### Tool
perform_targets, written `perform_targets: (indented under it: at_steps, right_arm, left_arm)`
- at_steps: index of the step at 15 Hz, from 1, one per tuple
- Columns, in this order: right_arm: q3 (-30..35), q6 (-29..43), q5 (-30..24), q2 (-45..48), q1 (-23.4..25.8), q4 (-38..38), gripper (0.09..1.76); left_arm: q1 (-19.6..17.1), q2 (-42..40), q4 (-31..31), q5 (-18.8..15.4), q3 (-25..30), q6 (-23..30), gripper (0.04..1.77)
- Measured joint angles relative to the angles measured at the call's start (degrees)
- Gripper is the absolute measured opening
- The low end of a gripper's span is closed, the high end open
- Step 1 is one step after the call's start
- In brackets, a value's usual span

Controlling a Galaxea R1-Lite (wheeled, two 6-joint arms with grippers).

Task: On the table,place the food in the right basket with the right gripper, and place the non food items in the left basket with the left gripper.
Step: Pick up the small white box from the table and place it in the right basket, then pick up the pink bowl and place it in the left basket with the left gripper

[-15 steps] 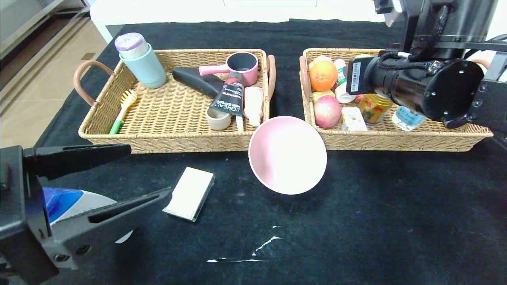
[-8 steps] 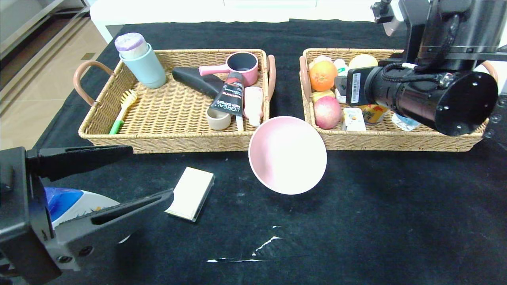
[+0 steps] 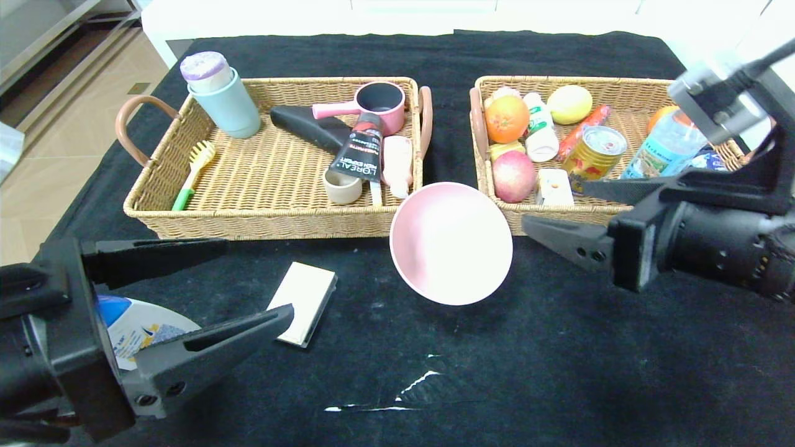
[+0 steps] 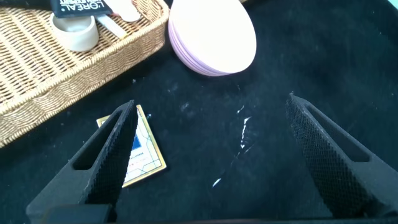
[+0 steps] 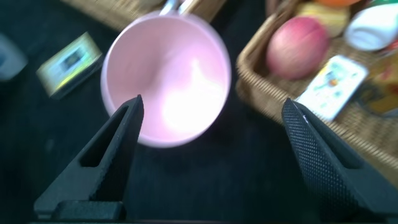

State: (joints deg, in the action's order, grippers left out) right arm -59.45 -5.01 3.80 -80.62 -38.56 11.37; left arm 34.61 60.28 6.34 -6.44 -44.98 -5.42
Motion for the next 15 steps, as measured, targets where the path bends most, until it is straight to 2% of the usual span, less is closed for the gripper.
perform_targets:
  at_steps: [4, 7, 8, 12, 15]
  right_arm:
    - [12.5, -6.0, -13.2, 8.8, 4.3, 0.8, 1.66]
    - [19.4, -7.5, -15.5, 12.7, 6.1, 7.1, 1.67]
    - [21.4, -7.5, -15.5, 13.4, 6.3, 9.5, 1.68]
    - [27.2, -7.3, -15.5, 14.6, 6.4, 14.8, 1.69]
    - [27.6, -7.2, -15.5, 14.6, 6.4, 14.9, 1.70]
  left_arm:
    - [0.2, 1.0, -0.1, 0.4, -0.2, 0.5, 1.72]
    - [0.7, 1.6, -0.5, 1.0, -0.8, 1.1, 1.72]
    - [1.1, 2.4, -0.5, 2.2, -1.1, 1.5, 1.72]
    - [9.0, 9.8, -0.7, 16.7, -6.0, 6.9, 1.72]
    - [13.3, 17.6, -1.2, 21.5, -10.6, 12.8, 1.72]
